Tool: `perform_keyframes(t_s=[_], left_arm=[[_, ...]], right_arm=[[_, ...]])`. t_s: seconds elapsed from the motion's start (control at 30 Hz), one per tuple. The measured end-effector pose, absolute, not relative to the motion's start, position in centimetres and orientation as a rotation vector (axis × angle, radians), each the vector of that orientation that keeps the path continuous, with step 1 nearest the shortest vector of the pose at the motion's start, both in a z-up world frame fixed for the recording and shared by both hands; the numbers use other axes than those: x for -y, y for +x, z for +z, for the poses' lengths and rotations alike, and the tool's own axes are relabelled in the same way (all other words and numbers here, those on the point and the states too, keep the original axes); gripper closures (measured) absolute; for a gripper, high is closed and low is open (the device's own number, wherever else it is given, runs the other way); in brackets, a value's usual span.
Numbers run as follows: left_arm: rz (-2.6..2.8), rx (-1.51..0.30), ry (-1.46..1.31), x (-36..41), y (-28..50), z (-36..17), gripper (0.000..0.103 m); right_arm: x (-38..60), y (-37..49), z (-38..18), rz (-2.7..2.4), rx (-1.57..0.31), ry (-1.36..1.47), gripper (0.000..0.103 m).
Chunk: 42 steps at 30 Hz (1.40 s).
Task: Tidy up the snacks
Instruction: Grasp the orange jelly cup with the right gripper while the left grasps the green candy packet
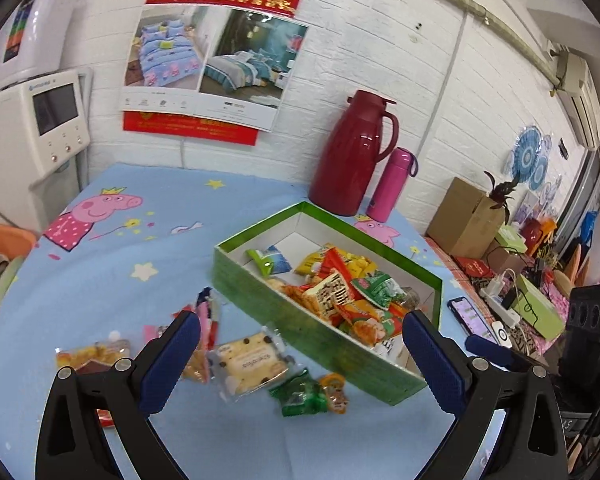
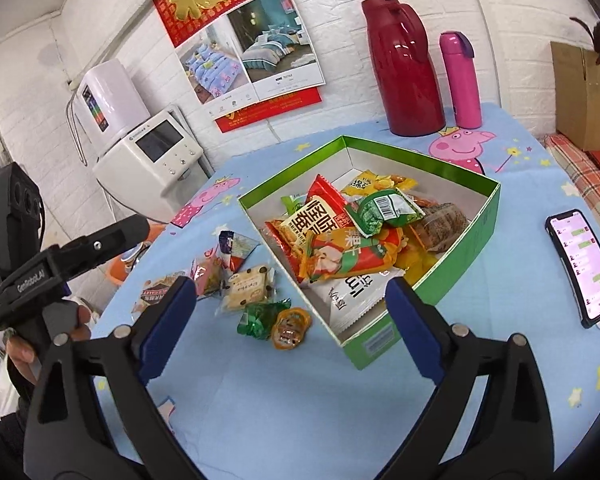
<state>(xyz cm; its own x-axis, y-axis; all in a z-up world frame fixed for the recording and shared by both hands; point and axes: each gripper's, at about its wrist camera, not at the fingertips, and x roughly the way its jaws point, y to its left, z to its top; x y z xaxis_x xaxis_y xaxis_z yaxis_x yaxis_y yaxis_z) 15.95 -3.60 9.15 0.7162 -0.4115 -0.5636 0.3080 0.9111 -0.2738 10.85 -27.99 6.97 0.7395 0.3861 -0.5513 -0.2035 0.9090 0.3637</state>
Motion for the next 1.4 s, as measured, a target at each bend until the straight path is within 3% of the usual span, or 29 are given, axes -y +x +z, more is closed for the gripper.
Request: perform_keyframes(t_s=[0.33, 0.4, 0.47, 0.5, 0.73, 0.8, 0.83, 0.9, 1.07, 1.2, 1.4], left_arm=[[-0.329, -0.744, -0.183, -1.8, 13.7, 5.7, 0.000], [-0.345, -0.759, -0.180, -1.7, 13.7, 5.0, 0.000], [-0.364, -0.768, -0.165, -1.2, 13.7, 4.6, 0.000], [-0.372, -0.770, -0.157, -1.0, 13.6, 4.4, 0.000], [-0.416, -0.784, -0.103, 0.5, 13.4, 3.5, 0.001], [-0.428, -0.785, -0.096, 0.9, 13.5, 3.5, 0.001], [-0.432, -0.785, -0.094, 1.1, 13.5, 3.4, 0.003], [-0.456, -0.784, -0.080, 1.9, 13.6, 3.3, 0.005], [-0.520, -0.817, -0.027, 5.0, 14.8, 2.1, 0.023], [-0.509, -0.843, 0.017, 7.8, 16.4, 0.5, 0.026], [-0.502, -0.922, 0.047, 10.2, 18.4, -1.8, 0.055]], right_arm=[[21.7, 8.8, 3.6, 0.357, -0.728, 0.104, 0.009], [20.7, 9.3, 1.9, 0.326, -0.783, 0.069, 0.020], [19.8, 10.2, 0.3, 0.282, -0.833, 0.015, 0.046], [19.5, 10.7, -0.3, 0.265, -0.850, -0.004, 0.051], [18.9, 13.4, -2.0, 0.191, -0.879, -0.023, 0.054], [18.9, 13.9, -2.2, 0.172, -0.874, -0.026, 0.058], [19.2, 14.1, -2.4, 0.165, -0.879, -0.015, 0.073], [20.0, 14.0, -2.5, 0.181, -0.888, 0.042, 0.072], [22.0, 11.3, -1.9, 0.190, -0.872, 0.096, 0.072], [23.5, 9.2, -1.4, 0.180, -0.860, 0.130, 0.072], [24.1, 8.9, -1.8, 0.188, -0.867, 0.161, 0.072]])
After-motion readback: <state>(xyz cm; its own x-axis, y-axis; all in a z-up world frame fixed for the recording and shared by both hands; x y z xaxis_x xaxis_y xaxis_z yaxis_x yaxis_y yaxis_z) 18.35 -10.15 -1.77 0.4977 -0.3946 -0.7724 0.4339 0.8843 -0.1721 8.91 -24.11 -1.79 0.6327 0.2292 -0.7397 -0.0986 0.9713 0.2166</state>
